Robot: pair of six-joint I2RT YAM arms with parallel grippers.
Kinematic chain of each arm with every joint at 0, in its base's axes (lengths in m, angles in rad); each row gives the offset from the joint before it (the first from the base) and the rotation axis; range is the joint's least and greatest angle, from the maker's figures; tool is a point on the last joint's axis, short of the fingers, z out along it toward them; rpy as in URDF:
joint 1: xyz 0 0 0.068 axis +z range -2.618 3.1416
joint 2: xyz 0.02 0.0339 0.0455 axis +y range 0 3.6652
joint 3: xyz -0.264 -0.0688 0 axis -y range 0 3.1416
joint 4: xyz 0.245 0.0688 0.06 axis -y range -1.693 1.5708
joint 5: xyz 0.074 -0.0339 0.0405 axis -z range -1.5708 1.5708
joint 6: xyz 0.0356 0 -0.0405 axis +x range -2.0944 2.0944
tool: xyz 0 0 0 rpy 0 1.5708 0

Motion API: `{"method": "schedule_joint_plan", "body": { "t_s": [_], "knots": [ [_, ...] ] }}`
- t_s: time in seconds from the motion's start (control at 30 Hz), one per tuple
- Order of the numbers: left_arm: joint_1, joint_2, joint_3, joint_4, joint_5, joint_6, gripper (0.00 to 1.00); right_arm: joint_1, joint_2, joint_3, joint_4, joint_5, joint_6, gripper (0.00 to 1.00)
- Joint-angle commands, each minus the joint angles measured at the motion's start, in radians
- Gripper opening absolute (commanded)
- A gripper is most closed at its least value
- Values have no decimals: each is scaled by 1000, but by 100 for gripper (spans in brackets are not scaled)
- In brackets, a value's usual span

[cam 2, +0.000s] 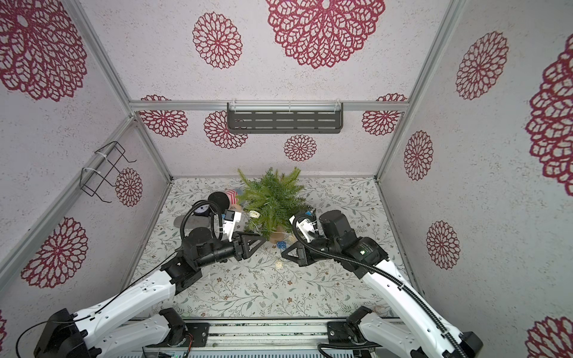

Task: Remove string lights from the small christmas tree
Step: Remove the light string from the Christmas tree.

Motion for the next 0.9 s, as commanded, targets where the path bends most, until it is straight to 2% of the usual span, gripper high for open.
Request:
{"method": "schedule_joint_plan", "body": {
  "t_s": [0.0, 0.13, 0.3, 0.57, 0.63, 0.8, 0.87],
  "knots": [
    [-14, 34, -3, 110, 12, -5, 58, 8, -17, 27, 17, 17, 10, 0],
    [-21, 73, -8, 152, 4, -13, 55, 9, -23, 24, 19, 22, 14, 0],
    [-28, 81, -12, 168, 0, -31, 35, 10, -23, 19, 15, 36, 16, 0],
    [-31, -13, -18, 63, -57, -23, 24, 11, -13, 16, 21, 58, 16, 0],
    [-31, -32, -8, 22, -66, -15, 18, 11, -10, 15, 26, 62, 14, 0],
    [-35, -38, 47, -65, -49, 4, 5, 11, 2, 17, 46, 68, 20, 0],
    [-38, -33, 57, -72, -44, -2, 4, 10, 4, 17, 48, 72, 20, 0]
  ]
}}
